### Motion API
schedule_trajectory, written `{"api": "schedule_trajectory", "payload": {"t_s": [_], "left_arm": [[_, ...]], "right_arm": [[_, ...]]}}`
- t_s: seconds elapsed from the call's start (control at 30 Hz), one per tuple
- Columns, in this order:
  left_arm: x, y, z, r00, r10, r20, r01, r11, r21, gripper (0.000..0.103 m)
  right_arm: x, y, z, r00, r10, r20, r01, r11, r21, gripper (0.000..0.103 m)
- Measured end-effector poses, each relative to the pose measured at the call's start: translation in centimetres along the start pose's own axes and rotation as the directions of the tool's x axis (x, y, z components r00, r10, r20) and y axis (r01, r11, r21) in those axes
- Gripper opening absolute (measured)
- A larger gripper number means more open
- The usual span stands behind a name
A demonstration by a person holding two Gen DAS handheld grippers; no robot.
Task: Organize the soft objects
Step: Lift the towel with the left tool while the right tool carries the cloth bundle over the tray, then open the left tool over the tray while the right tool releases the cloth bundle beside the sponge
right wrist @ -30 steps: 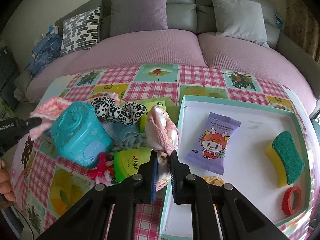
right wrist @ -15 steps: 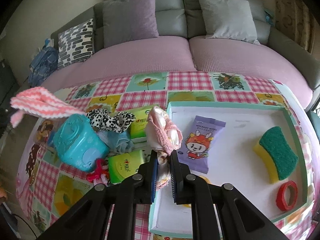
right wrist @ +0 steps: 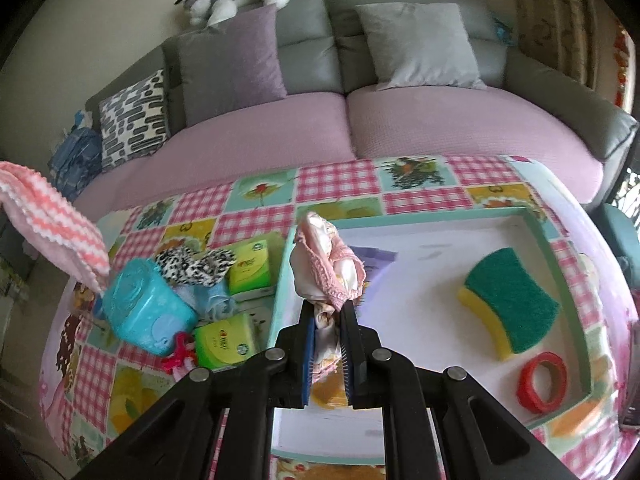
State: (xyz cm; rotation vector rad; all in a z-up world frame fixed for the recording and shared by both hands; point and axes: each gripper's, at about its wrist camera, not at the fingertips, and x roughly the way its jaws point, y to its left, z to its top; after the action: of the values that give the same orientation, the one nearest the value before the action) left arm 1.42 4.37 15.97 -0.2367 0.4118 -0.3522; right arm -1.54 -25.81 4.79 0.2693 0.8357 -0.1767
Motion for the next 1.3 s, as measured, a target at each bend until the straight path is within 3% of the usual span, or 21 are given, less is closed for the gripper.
{"api": "schedule_trajectory", "payload": {"t_s": [0.3,0.7,0.93,1.03,1.3], "left_arm": [[0.7,-6.6,-0.7,0.987,-0.158,-0.027,0.159,0.984,0.080,0.008],[4.2,-15.5,-4.4,0.934,-0.326,-0.146,0.347,0.926,0.150,0.008],[10.3,-16.4,-8.3,0.919,-0.269,-0.288,0.317,0.939,0.134,0.009],[12.9,-16.2,-10.4,0.902,-0.231,-0.365,0.289,0.951,0.113,0.008],[16.5,-15.7,-14.0,0.868,-0.143,-0.476,0.225,0.967,0.120,0.009]], "right_arm": [[-1.9,-5.4,0.2,0.997,-0.078,0.028,0.075,0.991,0.109,0.012],[-3.0,-11.2,-0.4,0.990,-0.137,0.028,0.127,0.966,0.225,0.012],[-1.3,-12.3,-0.8,0.990,-0.141,-0.010,0.139,0.960,0.241,0.012],[-0.9,-12.7,-0.7,0.989,-0.147,-0.013,0.145,0.959,0.245,0.012],[0.7,-12.9,-0.3,0.988,-0.151,-0.028,0.153,0.959,0.239,0.012]]}}
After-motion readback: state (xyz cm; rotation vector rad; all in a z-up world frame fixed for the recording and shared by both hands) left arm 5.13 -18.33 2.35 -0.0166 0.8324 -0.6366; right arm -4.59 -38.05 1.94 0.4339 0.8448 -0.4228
